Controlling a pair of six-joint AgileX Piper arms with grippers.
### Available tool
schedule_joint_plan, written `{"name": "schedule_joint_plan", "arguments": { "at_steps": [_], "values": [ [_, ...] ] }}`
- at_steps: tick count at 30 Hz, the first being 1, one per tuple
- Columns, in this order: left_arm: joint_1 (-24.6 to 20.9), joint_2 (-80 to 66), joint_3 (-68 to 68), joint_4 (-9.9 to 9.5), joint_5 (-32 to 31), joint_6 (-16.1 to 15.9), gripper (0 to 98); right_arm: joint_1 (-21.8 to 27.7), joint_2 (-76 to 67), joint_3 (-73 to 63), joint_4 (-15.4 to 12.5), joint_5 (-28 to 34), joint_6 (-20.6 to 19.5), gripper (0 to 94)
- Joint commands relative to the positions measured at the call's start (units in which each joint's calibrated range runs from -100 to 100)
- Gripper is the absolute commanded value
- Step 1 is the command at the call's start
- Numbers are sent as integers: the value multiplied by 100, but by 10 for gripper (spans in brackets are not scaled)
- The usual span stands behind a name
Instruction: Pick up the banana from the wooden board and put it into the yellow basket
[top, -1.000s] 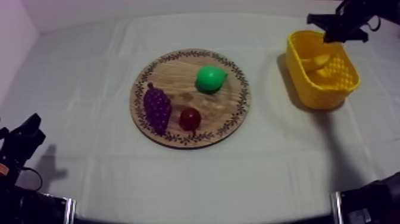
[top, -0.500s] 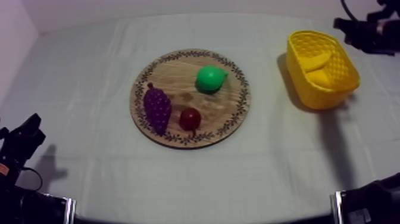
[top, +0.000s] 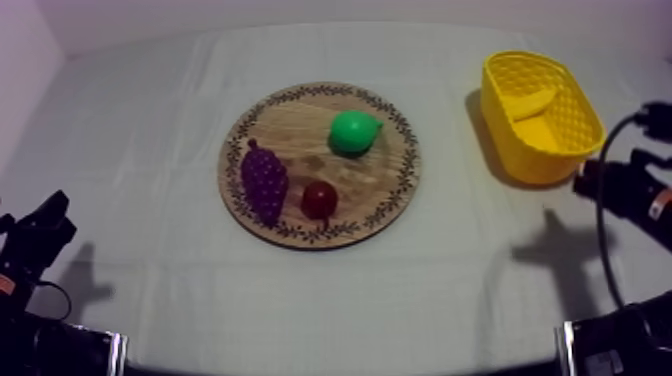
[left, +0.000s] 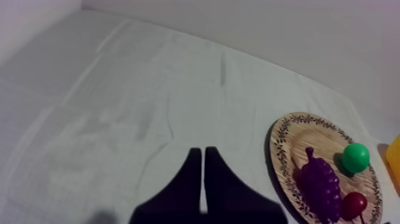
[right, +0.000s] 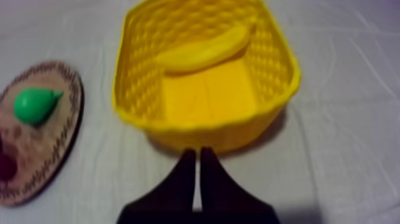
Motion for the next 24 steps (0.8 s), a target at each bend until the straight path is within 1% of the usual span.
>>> {"name": "schedule_joint_plan", "arguments": {
  "at_steps": [1,4,8,10,14,19,24],
  "values": [
    [0,-3,3,-2,0,1,1,-24,-687,424,-524,202,729,7],
    [0,-3,3,-2,0,1,1,-26,-1194,491,-979,607,1209,7],
    [0,-3,3,-2,0,0,1,33,-1877,517,-1346,1312,1598,7],
    [0,-3,3,-2,0,-1,1,54,-2145,521,-1355,1655,1590,7],
    [0,-3,3,-2,0,-1,1,53,-2575,500,-1263,2134,1420,7],
    [0,-3,3,-2,0,-1,1,112,-3129,419,-1194,2594,1158,7],
    [0,-3,3,-2,0,-1,1,200,-3532,369,-1182,2873,959,7]
  ]
}}
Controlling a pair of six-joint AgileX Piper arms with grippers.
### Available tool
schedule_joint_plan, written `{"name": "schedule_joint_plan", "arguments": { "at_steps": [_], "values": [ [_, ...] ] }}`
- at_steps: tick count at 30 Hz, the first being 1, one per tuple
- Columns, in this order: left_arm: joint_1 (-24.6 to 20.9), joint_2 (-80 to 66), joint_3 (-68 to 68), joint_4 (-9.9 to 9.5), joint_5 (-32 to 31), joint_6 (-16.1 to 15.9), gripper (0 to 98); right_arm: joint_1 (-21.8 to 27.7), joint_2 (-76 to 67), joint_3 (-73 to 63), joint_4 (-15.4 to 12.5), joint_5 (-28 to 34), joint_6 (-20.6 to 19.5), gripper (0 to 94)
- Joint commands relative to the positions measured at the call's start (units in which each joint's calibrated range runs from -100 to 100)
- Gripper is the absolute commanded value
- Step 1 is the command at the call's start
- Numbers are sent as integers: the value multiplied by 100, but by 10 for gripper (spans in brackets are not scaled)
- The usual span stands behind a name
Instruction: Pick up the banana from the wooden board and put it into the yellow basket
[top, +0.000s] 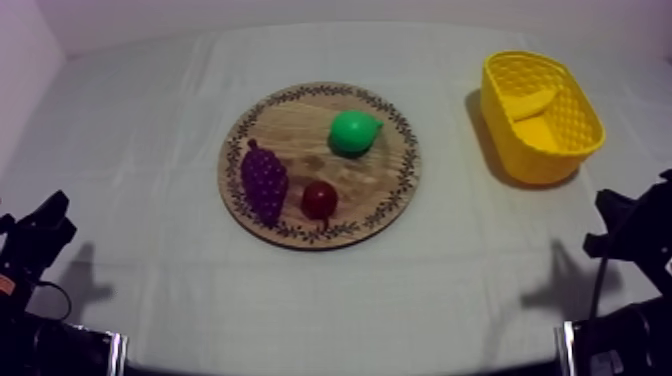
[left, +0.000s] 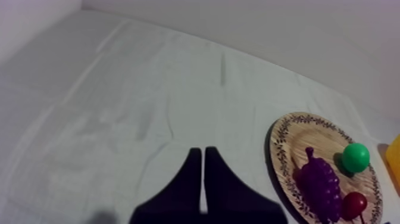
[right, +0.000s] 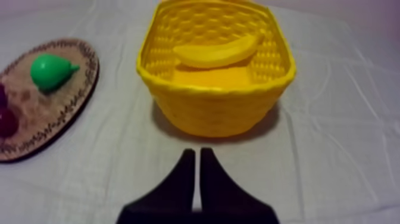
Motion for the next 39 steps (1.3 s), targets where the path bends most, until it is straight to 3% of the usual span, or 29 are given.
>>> {"name": "schedule_joint_plan", "arguments": {
  "at_steps": [1,7,17,39],
  "values": [
    [0,-3,3,-2,0,-1,1,17,-111,-7,-3,52,-140,7],
    [0,-3,3,-2,0,-1,1,37,-173,87,28,-232,-123,7],
    [0,-3,3,-2,0,0,1,39,-181,161,48,-512,652,7],
    [0,-3,3,-2,0,0,1,40,-181,163,49,-520,693,7]
  ]
}}
